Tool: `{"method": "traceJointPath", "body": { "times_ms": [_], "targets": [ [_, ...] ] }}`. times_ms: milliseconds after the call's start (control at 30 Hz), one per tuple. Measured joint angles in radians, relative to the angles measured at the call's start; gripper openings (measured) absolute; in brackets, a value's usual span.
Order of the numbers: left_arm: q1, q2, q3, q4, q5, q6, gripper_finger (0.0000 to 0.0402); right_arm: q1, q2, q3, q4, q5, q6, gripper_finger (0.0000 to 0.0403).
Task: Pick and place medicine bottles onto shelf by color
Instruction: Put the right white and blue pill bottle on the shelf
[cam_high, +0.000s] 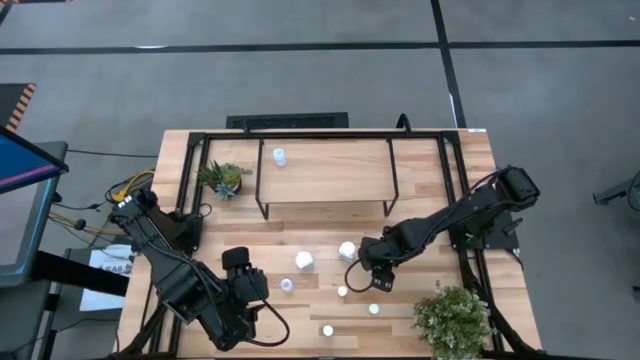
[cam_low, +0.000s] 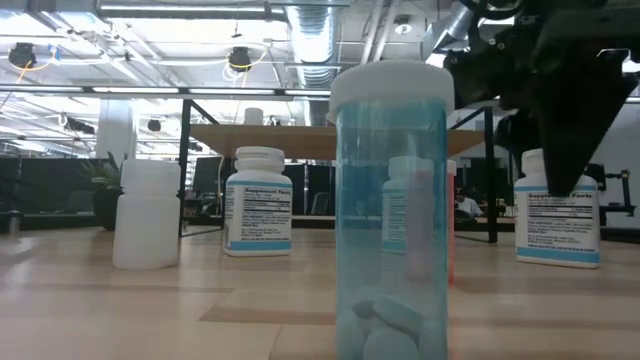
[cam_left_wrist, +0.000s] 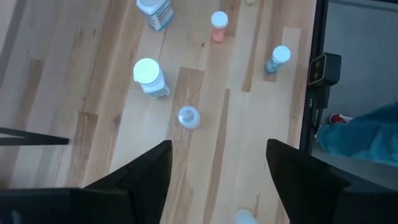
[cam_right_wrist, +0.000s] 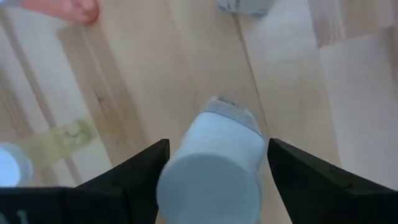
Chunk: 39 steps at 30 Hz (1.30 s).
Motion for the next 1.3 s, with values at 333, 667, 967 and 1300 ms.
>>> {"method": "traceJointPath", "body": {
  "times_ms": [333, 667, 967, 1300],
  "targets": [
    [0.0, 0.0, 0.0, -0.001, -0.006, 0.011, 0.0247, -0.001, -0.028, 0.003, -0.042, -0.006, 0.071, 0.0284],
    [0.0, 0.0, 0.0, -0.004, -0.021, 0.017, 0.0247, -0.002, -0.058, 0.003, -0.062, -0.085, 0.075, 0.0158],
    [0.0, 0.0, 0.0, -0.002, -0.022, 0.017, 0.0247, -0.047, -0.084, 0.236, -0.306, -0.128, -0.117, 0.0158],
    [0.001, 0.0, 0.0, -0.002, -0.047, 0.016, 0.0247, -0.254, -0.085, 0.612, -0.662, 0.02, -0.435, 0.0158]
  ]
}}
